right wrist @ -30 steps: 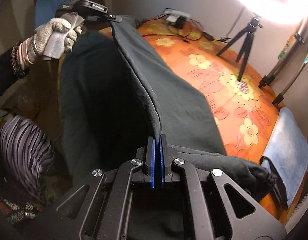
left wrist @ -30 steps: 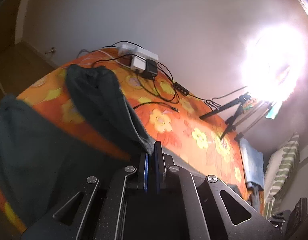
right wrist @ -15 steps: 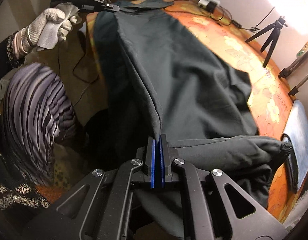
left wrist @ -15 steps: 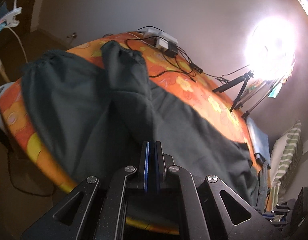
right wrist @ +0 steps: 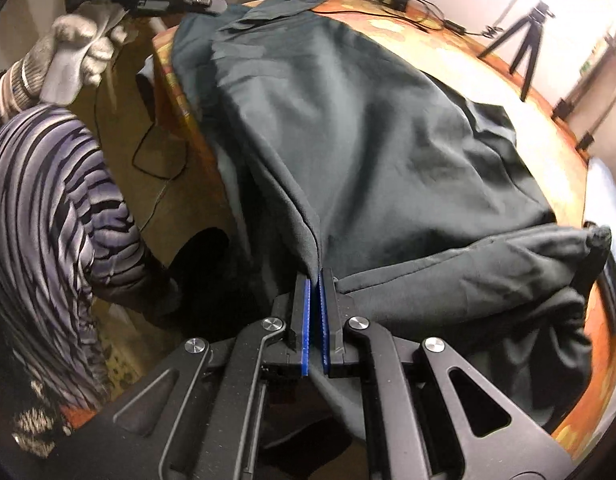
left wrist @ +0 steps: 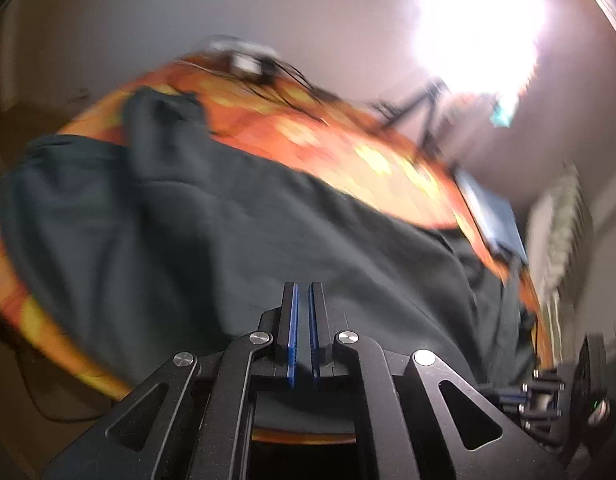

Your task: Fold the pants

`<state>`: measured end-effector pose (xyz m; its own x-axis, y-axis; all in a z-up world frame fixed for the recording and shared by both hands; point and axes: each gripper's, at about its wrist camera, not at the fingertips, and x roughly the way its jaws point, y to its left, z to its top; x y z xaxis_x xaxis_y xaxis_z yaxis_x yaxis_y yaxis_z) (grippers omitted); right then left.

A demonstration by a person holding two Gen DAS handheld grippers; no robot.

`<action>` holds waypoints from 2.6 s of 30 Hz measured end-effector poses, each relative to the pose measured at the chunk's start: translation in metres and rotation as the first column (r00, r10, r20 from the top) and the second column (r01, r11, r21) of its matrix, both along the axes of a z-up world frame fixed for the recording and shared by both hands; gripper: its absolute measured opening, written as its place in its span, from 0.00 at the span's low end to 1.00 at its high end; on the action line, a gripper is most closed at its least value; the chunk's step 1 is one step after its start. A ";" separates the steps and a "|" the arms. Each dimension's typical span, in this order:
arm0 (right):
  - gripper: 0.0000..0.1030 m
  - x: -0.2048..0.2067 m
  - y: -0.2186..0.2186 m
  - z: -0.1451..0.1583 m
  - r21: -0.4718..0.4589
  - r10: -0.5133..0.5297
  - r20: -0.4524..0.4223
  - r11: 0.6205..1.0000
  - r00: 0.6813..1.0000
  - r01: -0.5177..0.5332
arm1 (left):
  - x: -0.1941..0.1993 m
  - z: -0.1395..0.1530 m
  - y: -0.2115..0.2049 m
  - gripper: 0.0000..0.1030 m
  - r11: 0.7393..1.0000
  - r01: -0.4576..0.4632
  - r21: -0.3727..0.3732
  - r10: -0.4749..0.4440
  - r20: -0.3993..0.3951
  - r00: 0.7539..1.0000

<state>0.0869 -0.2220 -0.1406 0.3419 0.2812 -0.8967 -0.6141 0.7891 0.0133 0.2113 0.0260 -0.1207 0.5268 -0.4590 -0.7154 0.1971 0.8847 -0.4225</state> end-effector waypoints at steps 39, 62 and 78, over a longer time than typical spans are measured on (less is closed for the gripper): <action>0.39 0.196 -0.210 -0.005 0.025 -0.640 -0.161 0.758 0.751 0.652 | -0.003 -0.039 -0.083 0.04 0.938 0.310 0.154 -0.291 -0.137 0.947; 0.59 0.175 -0.228 0.025 0.117 -0.624 -0.167 0.756 0.763 0.644 | -0.003 -0.040 -0.078 0.04 0.945 0.297 0.141 -0.277 -0.140 0.950; 0.18 0.196 -0.207 -0.013 0.069 -0.573 -0.119 0.810 0.811 0.582 | 0.000 -0.040 -0.084 0.04 0.941 0.299 0.156 -0.277 -0.148 0.949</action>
<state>0.2828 -0.4291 -0.1533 0.3896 0.1442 -0.9096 -0.0381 0.9893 0.1405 0.2114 -0.0582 -0.1603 0.2940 -0.4405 -0.8482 0.4113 0.8594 -0.3038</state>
